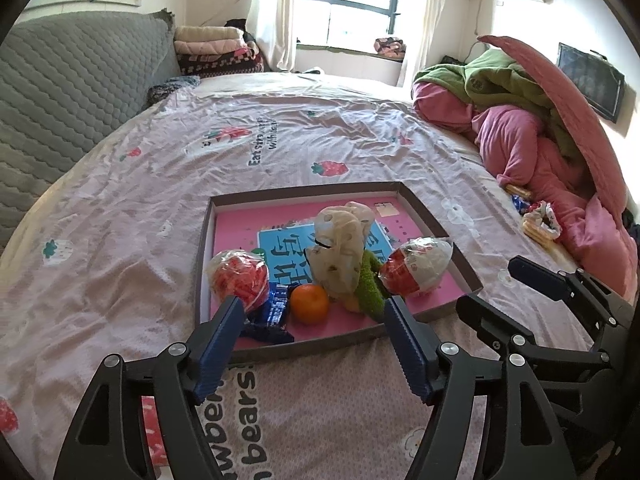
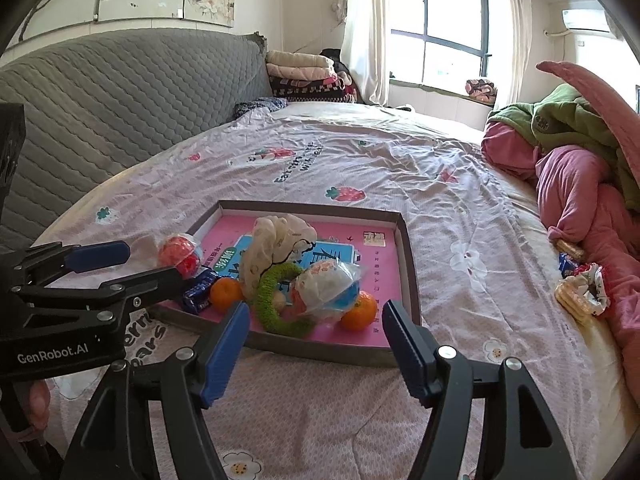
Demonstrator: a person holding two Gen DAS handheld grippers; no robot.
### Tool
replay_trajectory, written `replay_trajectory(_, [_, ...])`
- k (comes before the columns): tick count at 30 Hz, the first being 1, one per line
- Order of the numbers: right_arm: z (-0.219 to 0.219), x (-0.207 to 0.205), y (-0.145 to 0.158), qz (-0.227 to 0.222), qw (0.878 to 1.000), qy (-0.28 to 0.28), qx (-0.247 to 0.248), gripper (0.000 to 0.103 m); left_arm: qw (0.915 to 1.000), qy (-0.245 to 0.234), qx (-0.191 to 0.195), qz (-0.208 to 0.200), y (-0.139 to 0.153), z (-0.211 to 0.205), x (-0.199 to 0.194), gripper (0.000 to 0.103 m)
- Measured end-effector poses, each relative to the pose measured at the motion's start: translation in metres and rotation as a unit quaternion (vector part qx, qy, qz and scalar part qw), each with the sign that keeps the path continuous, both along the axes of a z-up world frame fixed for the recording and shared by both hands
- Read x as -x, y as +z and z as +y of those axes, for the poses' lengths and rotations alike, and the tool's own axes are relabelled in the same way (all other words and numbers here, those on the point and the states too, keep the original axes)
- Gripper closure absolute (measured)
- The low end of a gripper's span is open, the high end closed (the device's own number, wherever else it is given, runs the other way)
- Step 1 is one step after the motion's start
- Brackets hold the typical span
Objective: Organize objects
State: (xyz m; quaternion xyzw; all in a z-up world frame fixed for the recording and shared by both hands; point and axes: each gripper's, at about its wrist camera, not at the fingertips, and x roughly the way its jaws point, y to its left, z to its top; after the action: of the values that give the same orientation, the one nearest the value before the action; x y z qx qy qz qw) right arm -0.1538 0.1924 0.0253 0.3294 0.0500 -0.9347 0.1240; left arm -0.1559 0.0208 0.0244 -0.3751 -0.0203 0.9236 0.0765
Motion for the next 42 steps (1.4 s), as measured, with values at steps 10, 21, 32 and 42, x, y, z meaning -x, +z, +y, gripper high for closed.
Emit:
replay_trajectory(10, [0.002, -0.012, 0.009, 0.003, 1.0, 0.0, 0.008, 0.028, 0.9999, 0.011, 0.005, 0.007, 0.006, -0.006, -0.018, 0.025])
replay_trajectory(21, [0.001, -0.023, 0.014, 0.006, 1.0, 0.002, 0.01, 0.028, 0.9991, 0.038, 0.016, 0.006, 0.006, -0.015, -0.032, 0.024])
replay_trajectory(32, [0.0, -0.037, 0.015, 0.013, 1.0, 0.0, 0.008, 0.028, 0.998, 0.059, 0.022, -0.002, 0.002, -0.021, -0.043, 0.024])
replay_trajectory(42, [-0.001, -0.047, 0.014, 0.021, 1.0, -0.002, 0.016, 0.028, 0.9978, 0.061, 0.028, 0.003, 0.002, -0.02, -0.057, 0.024])
